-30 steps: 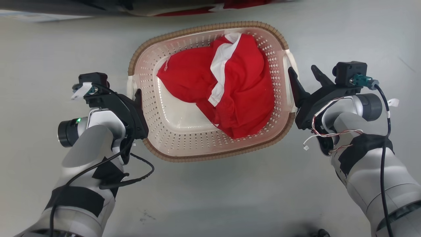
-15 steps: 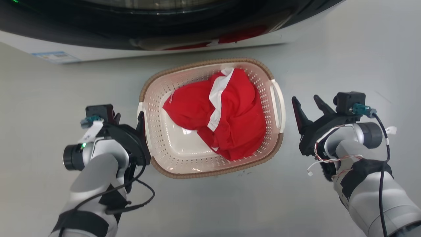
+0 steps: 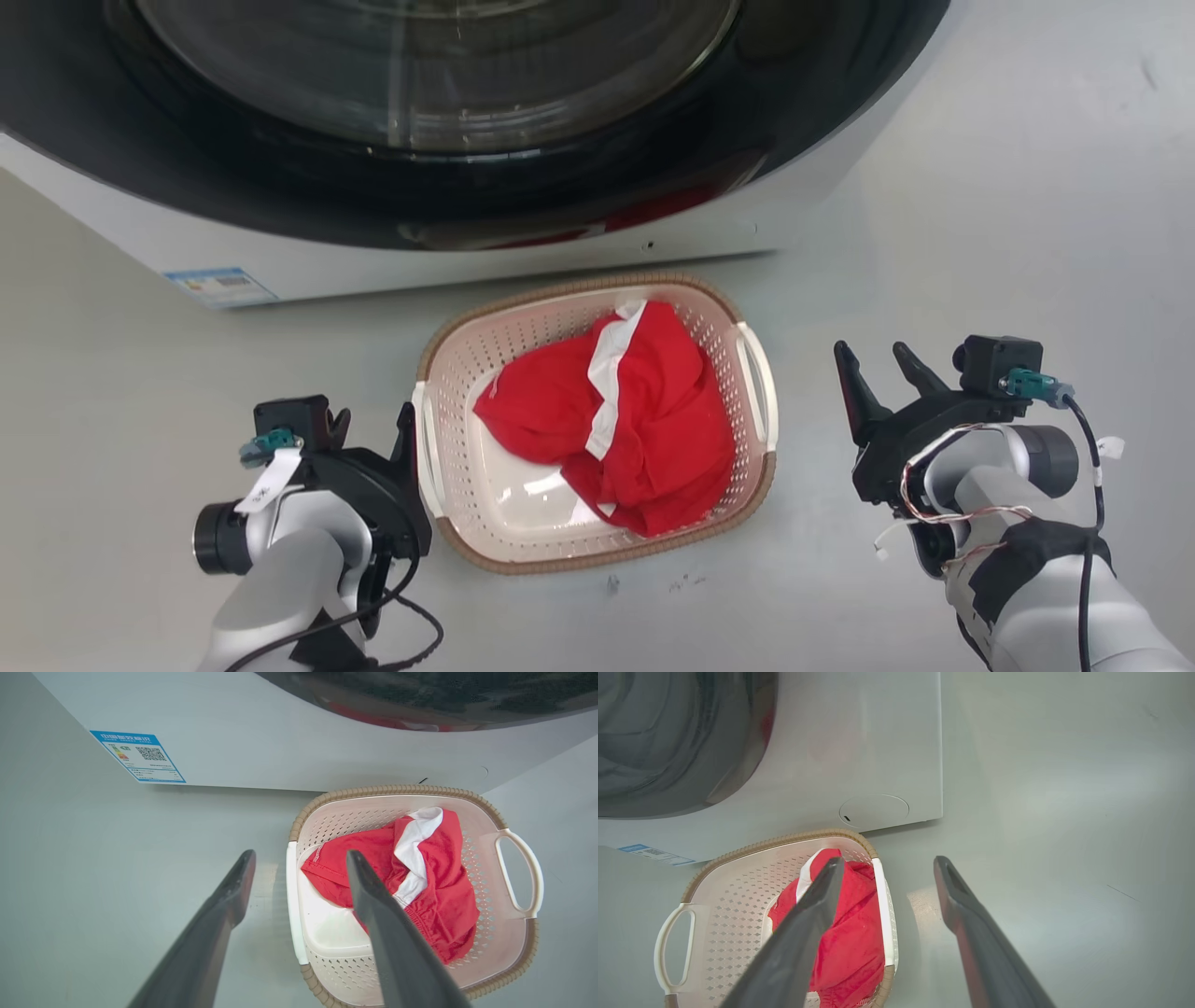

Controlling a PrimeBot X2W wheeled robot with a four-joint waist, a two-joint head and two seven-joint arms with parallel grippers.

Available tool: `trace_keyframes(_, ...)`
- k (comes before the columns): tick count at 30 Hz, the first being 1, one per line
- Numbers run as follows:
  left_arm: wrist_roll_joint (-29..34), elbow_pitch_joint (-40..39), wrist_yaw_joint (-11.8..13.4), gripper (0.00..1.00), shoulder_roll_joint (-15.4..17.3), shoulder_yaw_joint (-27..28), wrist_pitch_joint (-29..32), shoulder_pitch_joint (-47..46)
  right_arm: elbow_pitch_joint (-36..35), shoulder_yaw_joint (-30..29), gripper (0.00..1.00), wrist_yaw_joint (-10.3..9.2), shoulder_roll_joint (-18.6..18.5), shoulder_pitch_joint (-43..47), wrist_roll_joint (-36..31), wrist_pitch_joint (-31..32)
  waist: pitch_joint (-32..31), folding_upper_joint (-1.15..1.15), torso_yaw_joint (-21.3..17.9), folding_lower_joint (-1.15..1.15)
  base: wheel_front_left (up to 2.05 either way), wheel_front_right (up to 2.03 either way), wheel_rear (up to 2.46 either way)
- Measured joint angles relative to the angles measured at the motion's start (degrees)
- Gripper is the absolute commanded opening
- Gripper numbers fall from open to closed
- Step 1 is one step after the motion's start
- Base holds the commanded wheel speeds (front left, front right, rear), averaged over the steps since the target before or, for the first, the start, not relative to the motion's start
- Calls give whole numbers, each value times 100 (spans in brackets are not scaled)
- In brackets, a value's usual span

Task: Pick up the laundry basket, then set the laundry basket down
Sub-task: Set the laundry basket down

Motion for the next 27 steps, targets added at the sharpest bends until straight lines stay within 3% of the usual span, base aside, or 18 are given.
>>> trace_keyframes(7,-8,-309,1,100,5,25,-36,314,-328,-177,100,0,-78,420,-1,0,-594,0,-25,0,0,0,0)
trace_keyframes(19,223,-1410,226,100,136,187,-36,1056,-1114,-410,100,-210,-258,1035,-159,-1,-1465,-1,-30,0,0,0,0)
trace_keyframes(27,471,-2560,485,100,269,264,-37,1872,-1969,-547,100,-491,-426,1670,-514,-1,-1997,-1,-8,0,0,0,0)
